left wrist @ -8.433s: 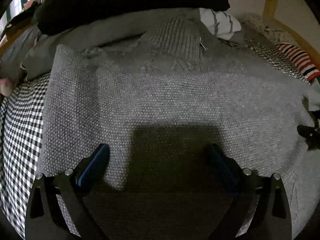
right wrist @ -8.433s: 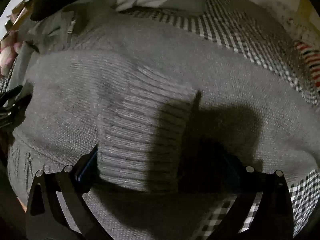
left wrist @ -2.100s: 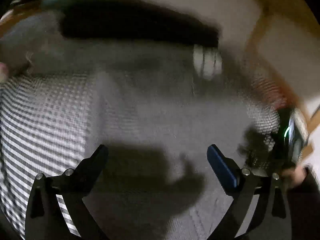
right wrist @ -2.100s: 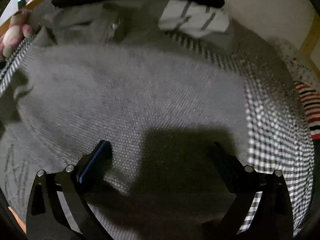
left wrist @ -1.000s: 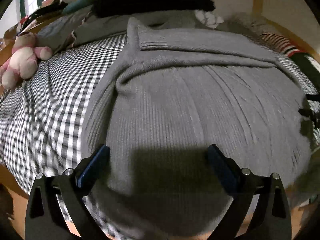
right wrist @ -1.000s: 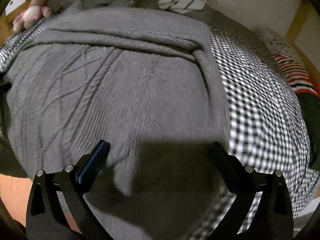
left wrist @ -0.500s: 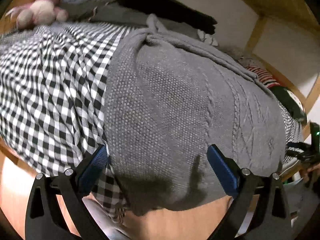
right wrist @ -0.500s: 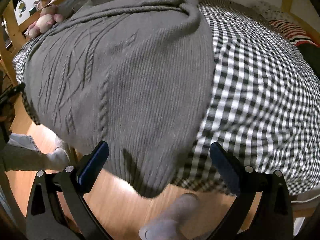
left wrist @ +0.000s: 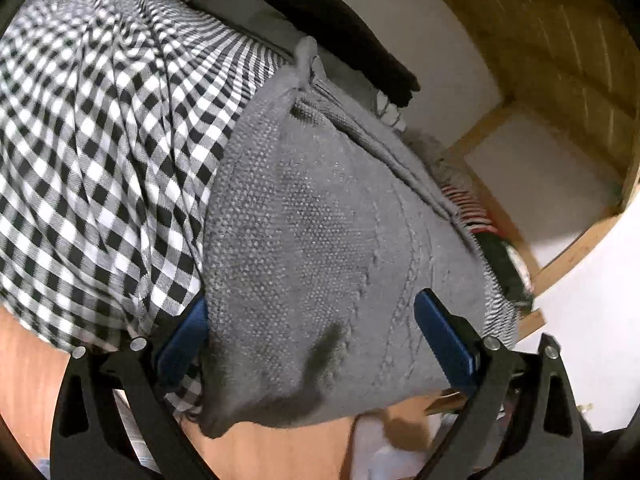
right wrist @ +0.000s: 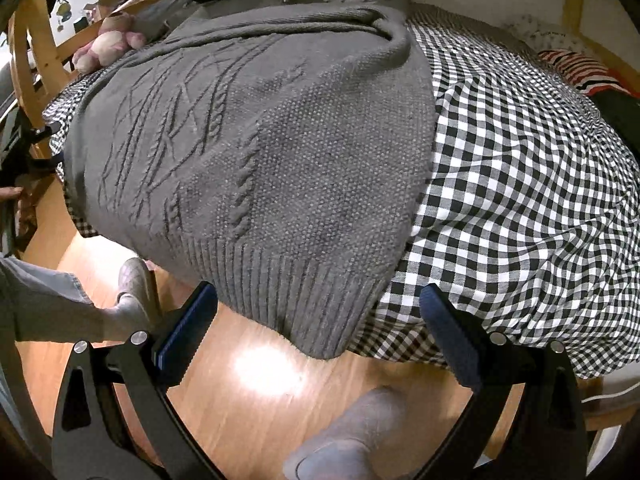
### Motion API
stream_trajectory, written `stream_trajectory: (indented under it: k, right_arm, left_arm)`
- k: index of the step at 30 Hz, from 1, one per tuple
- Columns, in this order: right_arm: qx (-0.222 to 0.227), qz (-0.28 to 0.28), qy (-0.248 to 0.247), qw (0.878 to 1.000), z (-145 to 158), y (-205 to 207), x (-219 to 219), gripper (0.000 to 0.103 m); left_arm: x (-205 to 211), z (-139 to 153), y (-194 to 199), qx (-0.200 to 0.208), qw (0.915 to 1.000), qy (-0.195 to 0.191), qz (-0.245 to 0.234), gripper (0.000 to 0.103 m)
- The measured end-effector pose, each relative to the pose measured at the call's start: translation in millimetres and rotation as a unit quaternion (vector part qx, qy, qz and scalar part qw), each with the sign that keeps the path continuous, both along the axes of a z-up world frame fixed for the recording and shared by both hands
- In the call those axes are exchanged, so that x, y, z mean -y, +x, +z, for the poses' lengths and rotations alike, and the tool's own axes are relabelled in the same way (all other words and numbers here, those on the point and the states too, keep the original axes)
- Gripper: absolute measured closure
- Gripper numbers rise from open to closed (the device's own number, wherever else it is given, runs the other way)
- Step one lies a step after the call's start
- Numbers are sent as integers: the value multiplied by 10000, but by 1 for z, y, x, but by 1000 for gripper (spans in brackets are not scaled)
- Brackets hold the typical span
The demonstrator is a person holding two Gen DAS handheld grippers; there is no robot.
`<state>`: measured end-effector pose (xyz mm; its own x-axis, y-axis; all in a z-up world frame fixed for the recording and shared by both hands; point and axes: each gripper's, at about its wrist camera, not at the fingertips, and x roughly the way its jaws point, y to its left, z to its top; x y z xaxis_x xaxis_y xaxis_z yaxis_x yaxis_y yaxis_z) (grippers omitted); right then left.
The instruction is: Fold large clothes
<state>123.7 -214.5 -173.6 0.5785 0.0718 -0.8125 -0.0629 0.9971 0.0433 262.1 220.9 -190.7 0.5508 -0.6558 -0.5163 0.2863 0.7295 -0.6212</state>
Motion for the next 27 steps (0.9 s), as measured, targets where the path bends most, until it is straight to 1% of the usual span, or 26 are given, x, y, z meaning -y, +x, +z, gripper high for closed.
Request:
stream_trajectory:
  k: [1, 2, 3, 4, 6, 7, 8, 10, 11, 12, 13, 14, 15, 16, 19, 21, 22, 23, 25, 26, 27]
  right_arm:
    - [-10, -25, 2, 10000, -2, -2, -2, 4]
    - [-17, -31, 13, 10000, -2, -1, -1, 4]
    - [-28, -27, 36, 10000, -3, 0, -2, 4]
    - [-37, -23, 63, 10000, -4, 0, -3, 4]
    - [-88, 4, 117, 9999, -7, 5, -2, 4]
    - [-105, 31, 141, 9998, -9, 8, -3, 4]
    - [-99, 73, 172, 9998, -11, 10, -4, 4]
    - [-77, 240, 214, 9995, -15, 17, 0, 4]
    - [-85, 353, 273, 9990, -19, 18, 0, 4]
    - [-77, 443, 364, 9983, -22, 18, 0, 4]
    - [5, 533, 495, 9973, -25, 16, 1, 4]
    - [32, 505, 567, 9971, -28, 15, 4, 4]
    - [13, 474, 668, 9966, -29, 15, 7, 4]
    - [18, 404, 851, 9956, -30, 14, 13, 4]
    - [63, 180, 1476, 9889, -29, 13, 32, 4]
    - [83, 136, 1842, 9828, -28, 12, 41, 4]
    - [57, 165, 2111, 9773, -28, 12, 45, 11]
    - [-21, 177, 2290, 9733, -30, 14, 47, 27]
    - [-144, 100, 2259, 9740, -35, 17, 48, 31]
    - [-97, 115, 2247, 9743, -35, 18, 47, 32]
    - [-84, 121, 2213, 9751, -36, 19, 45, 32]
  left_arm:
    - [5, 4, -4, 85, 9999, 113, 0, 6]
    - [11, 8, -8, 198, 9993, 310, -11, 6]
    - [19, 11, -12, 304, 9983, 484, -112, 6]
    - [28, 10, -12, 321, 9969, 665, -254, 6]
    - [36, 0, -12, 90, 9945, 916, -501, 6]
    - [38, -7, -9, -22, 9936, 999, -526, 6]
    - [37, -13, -4, -105, 9945, 927, -479, 6]
    - [29, -14, -2, -194, 9975, 554, -383, 6]
    - [23, -10, -1, -205, 9989, 174, -387, 7]
    - [21, -6, -1, -174, 9990, 42, -401, 21]
    - [20, -3, -1, -172, 9991, 50, -388, 46]
    - [18, 2, 0, -175, 9992, 126, -349, 56]
    - [16, 5, 0, -181, 9992, 110, -327, 71]
    - [12, 6, 0, -219, 9993, 51, -304, 79]
    - [4, 11, 0, -285, 9992, -38, -265, 86]
    - [0, 16, -3, -224, 9994, 20, -245, 86]
    - [-2, 19, -9, -190, 9996, 76, -205, 87]
    - [-3, 23, -11, -127, 9997, 127, -188, 87]
    - [-1, 25, -11, -182, 9991, 280, -268, 84]
    - [3, 20, -9, -313, 9981, 409, -337, 79]
    - [7, 16, -5, -392, 9974, 488, -358, 62]
